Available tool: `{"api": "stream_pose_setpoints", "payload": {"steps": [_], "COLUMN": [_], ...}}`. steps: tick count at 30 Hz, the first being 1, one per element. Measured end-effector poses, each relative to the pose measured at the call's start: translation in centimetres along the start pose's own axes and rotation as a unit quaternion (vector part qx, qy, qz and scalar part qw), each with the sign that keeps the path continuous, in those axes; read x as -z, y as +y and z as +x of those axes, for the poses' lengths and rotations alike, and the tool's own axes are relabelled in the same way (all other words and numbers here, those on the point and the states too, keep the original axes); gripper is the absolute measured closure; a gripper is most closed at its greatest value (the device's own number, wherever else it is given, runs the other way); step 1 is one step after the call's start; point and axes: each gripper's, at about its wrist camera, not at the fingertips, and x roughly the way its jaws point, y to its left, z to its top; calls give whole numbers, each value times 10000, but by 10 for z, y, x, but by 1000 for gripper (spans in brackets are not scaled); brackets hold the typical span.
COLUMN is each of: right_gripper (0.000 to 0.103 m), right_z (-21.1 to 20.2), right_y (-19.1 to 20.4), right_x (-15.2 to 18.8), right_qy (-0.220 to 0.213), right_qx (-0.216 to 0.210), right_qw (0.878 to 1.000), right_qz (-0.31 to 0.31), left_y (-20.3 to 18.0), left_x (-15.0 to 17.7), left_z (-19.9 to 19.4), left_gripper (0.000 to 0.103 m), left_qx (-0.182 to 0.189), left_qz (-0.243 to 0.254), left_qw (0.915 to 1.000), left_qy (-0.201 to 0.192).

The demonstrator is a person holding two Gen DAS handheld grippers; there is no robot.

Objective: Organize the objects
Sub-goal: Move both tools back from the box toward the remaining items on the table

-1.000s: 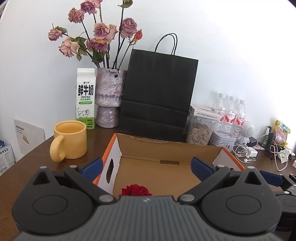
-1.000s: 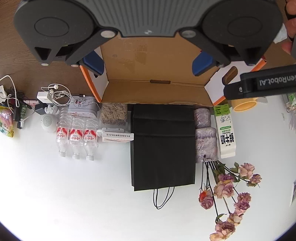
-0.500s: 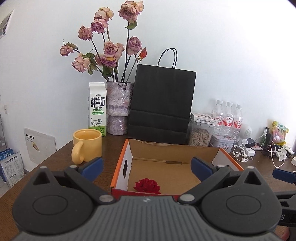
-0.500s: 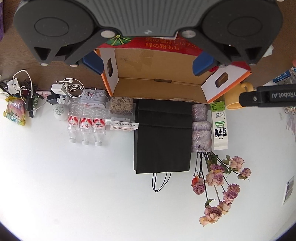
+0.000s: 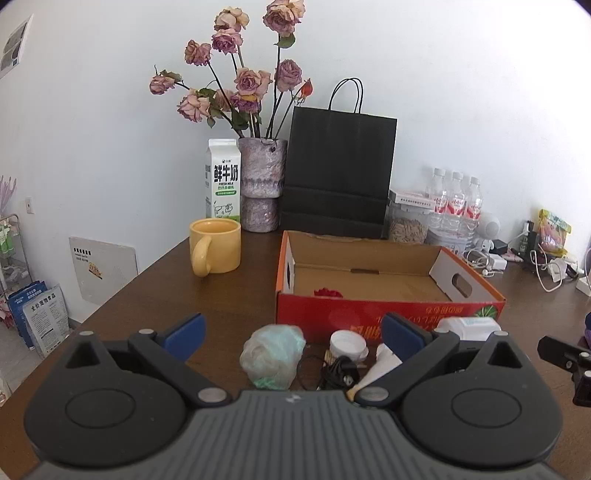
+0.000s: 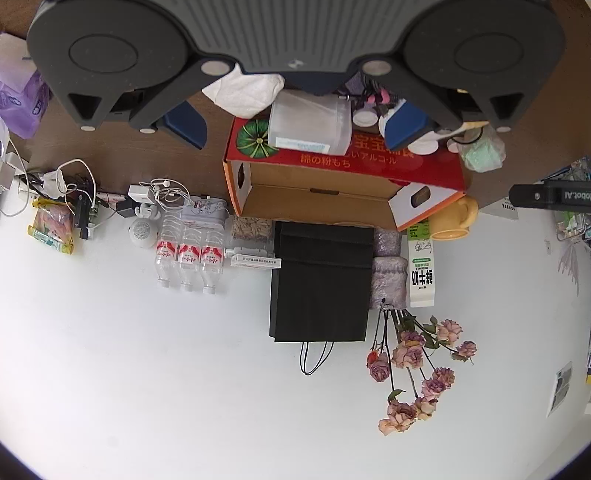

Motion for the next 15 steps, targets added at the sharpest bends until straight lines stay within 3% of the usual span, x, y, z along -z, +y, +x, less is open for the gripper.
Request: {"api": "stream_pose_setpoints", "payload": {"steps": [15], "right_gripper": [0], "right_z": [-32], "right_y": [-17], "right_x": [58], "right_qy": [630], "right_qx": [138], "right_qw": [9979], "right_qz": [99], "left_y": [22], "left_x": [76], "left_z": [-10], "left_gripper": [0], "left_qx": [20], "left_qz": [292], "left_qw": [9942], "left_qy": [1040]}}
